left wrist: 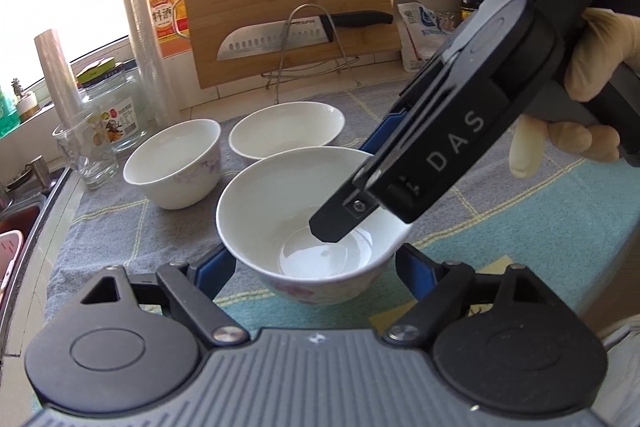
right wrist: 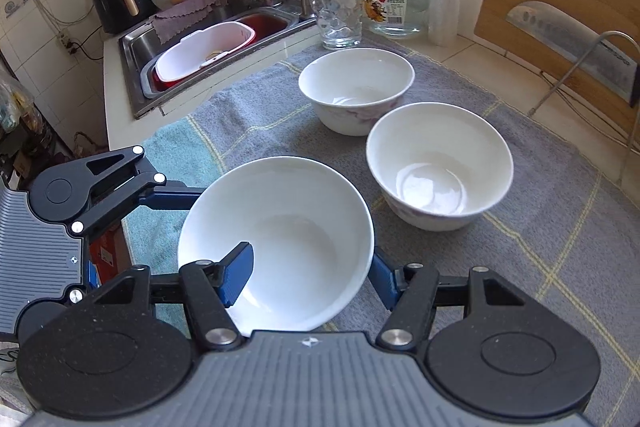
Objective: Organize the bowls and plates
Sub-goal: 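Lift the white bowl with the right tool and carry it toward the other bowls, then set the bowl down beside the other bowls and open the right tool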
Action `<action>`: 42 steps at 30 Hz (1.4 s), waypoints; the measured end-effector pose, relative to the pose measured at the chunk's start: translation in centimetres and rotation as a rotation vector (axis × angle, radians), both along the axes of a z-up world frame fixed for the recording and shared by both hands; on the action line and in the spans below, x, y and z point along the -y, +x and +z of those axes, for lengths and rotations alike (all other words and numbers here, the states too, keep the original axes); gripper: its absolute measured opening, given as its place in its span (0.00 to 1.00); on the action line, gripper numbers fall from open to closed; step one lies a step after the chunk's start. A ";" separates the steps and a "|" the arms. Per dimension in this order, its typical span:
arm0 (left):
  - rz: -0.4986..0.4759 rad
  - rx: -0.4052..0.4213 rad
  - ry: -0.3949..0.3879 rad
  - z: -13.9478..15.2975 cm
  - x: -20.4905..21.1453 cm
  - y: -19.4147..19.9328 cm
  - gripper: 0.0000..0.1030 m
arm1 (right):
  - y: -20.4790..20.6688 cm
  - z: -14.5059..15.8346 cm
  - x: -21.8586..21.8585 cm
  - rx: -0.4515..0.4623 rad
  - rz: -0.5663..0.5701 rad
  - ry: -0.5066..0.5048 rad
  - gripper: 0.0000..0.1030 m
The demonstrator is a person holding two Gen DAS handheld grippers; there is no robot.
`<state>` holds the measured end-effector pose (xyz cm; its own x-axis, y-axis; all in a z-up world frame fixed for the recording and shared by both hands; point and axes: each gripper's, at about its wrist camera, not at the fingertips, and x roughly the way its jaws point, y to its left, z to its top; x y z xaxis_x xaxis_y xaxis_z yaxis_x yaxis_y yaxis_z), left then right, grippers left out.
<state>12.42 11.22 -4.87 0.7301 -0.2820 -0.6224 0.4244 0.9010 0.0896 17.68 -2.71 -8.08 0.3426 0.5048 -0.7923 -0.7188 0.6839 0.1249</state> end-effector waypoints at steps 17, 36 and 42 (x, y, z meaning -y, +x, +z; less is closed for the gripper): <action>-0.205 0.002 -0.023 0.2 6.7 -1.1 0.84 | -3.3 0.2 8.7 0.014 -0.198 -0.024 0.67; -0.255 -0.085 -0.053 -1.0 8.7 -0.3 0.84 | -3.9 -0.6 11.4 -0.020 -0.227 -0.052 0.67; -0.264 -0.086 -0.062 -0.9 8.7 -0.1 0.85 | -3.9 -0.7 11.5 -0.022 -0.229 -0.053 0.76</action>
